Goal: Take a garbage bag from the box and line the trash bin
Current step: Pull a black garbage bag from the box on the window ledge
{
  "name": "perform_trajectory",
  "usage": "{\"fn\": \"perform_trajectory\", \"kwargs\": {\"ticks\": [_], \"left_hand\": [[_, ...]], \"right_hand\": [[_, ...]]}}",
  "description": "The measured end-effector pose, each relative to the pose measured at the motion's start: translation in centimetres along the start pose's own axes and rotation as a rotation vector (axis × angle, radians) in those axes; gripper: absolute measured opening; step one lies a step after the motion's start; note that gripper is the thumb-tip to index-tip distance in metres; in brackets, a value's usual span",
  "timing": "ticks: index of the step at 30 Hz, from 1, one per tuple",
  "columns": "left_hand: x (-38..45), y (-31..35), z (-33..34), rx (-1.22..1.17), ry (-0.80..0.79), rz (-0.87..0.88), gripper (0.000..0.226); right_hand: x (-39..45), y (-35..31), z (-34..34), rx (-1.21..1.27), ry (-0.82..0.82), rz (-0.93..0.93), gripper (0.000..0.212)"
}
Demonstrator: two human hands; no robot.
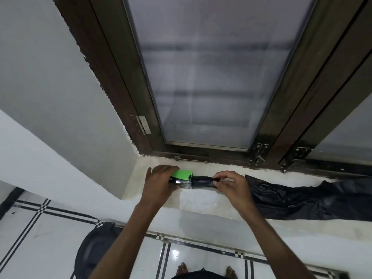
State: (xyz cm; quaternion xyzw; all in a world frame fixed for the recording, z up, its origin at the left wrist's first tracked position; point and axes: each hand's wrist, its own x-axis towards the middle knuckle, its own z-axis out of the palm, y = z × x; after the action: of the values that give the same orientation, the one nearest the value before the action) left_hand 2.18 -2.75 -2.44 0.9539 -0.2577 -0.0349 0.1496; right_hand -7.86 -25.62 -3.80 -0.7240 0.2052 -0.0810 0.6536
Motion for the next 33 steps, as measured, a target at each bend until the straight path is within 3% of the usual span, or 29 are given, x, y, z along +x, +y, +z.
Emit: {"fn": "perform_trajectory", "kwargs": {"ticks": [6, 9, 12, 17, 23, 25, 29, 33], "left_hand": [[-0.2, 0.7, 0.6, -0.061, 0.041, 0.032, 0.063], [-0.4, -0.4, 0.2, -0.159, 0.093, 0.017, 0.063], [-0.5, -1.3, -0.3, -0.253, 0.146, 0.014, 0.061], [-0.8, -1.3, -0.9, -0.319, 0.165, 0.032, 0.057], [-0.8, -1.0, -1.3, -0.380, 0.160, 0.024, 0.054], [-0.9, -1.0, -1.4, -0.395, 0.162, 0.031, 0.054], [-0.9, -1.3, -1.5, -0.410, 0.147, 0.064, 0.053], [-1.2, -1.9, -1.5, -0.382, 0.165, 0.040, 0.053]], "right_hand": [[0.4, -0.3, 6.3, -0.157, 0.039, -0.060, 0.027], [0.2, -0.6, 6.2, -0.198, 0.073, -0.113, 0.018], [0.5, -0.5, 4.7, -0.114, 0.151, -0.041, 0.023], [1.4, -0.5, 3.7, 0.112, -0.070, 0.231, 0.024], [1.9, -1.4, 3.9, 0.329, -0.132, 0.383, 0.024], [2.1, -1.4, 4.1, 0.285, -0.135, 0.382, 0.024], [2.0, -2.3, 4.4, 0.015, -0.194, 0.211, 0.023], [1.7, -2.9, 3.9, 0.122, -0.198, 0.239, 0.018]]}}
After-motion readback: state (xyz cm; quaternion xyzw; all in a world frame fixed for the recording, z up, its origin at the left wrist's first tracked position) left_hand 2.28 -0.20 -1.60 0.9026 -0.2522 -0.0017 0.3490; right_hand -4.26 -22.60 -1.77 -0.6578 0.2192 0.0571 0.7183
